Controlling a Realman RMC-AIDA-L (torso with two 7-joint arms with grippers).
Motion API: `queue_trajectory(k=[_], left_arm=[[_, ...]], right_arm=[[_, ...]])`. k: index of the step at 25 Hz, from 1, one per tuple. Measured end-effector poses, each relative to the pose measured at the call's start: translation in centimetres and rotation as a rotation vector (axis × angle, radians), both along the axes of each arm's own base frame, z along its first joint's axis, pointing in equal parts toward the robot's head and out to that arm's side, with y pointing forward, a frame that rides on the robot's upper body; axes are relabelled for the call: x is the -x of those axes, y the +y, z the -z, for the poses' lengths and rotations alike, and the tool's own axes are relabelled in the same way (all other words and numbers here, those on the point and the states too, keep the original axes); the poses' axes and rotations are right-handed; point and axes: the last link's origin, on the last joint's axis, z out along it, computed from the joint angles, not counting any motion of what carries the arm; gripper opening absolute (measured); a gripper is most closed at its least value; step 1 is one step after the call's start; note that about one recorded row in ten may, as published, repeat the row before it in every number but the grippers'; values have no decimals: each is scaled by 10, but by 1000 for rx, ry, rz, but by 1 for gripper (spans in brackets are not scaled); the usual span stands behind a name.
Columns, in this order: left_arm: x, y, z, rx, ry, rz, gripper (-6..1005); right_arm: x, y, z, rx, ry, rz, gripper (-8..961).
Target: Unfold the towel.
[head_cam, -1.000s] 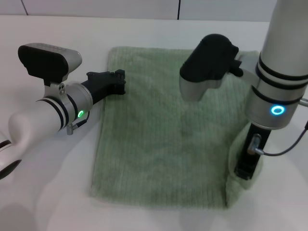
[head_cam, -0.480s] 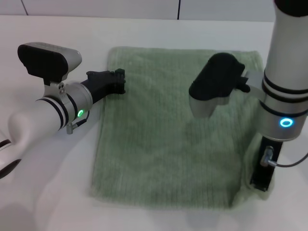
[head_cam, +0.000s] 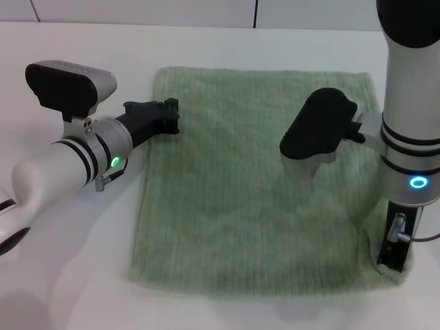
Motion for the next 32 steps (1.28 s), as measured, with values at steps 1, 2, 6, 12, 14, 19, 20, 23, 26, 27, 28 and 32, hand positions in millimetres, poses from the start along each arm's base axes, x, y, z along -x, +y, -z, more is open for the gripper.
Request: queue_trajectory(k=[1, 2, 6, 12, 14, 19, 20, 23, 26, 27, 28, 32], left_arm=[[0, 0, 0, 0, 0, 0, -1], [0, 0, 0, 0, 0, 0, -1], [0, 0, 0, -1, -1, 0, -1], [-1, 1, 0, -1, -1, 1, -1], [-1, 1, 0, -1, -1, 1, -1], [0, 0, 0, -1, -1, 0, -1], [0, 0, 0, -2, -1, 0, -1], [0, 0, 0, -2, -2, -1, -1], [0, 0, -1, -3, -3, -1, -1], [0, 0, -1, -3, -3, -1, -1], [0, 0, -1, -3, -3, -1, -1], [0, 0, -1, -4, -3, -1, -1]], right_arm=[[0, 0, 0, -2, -1, -2, 98], [0, 0, 0, -3, -2, -4, 100], [1, 1, 1, 4, -9, -13, 108], [7, 3, 2, 10, -2, -35, 184], [10, 5, 2, 9, 3, -42, 315], [27, 12, 0, 3, 57, -58, 309], [27, 12, 0, 3, 57, -58, 309], [39, 11, 2, 24, 115, -51, 309], [49, 6, 6, 62, 168, -35, 309], [51, 6, 6, 69, 173, -36, 309], [51, 7, 6, 68, 167, -42, 309], [42, 12, 4, 49, 113, -68, 309]])
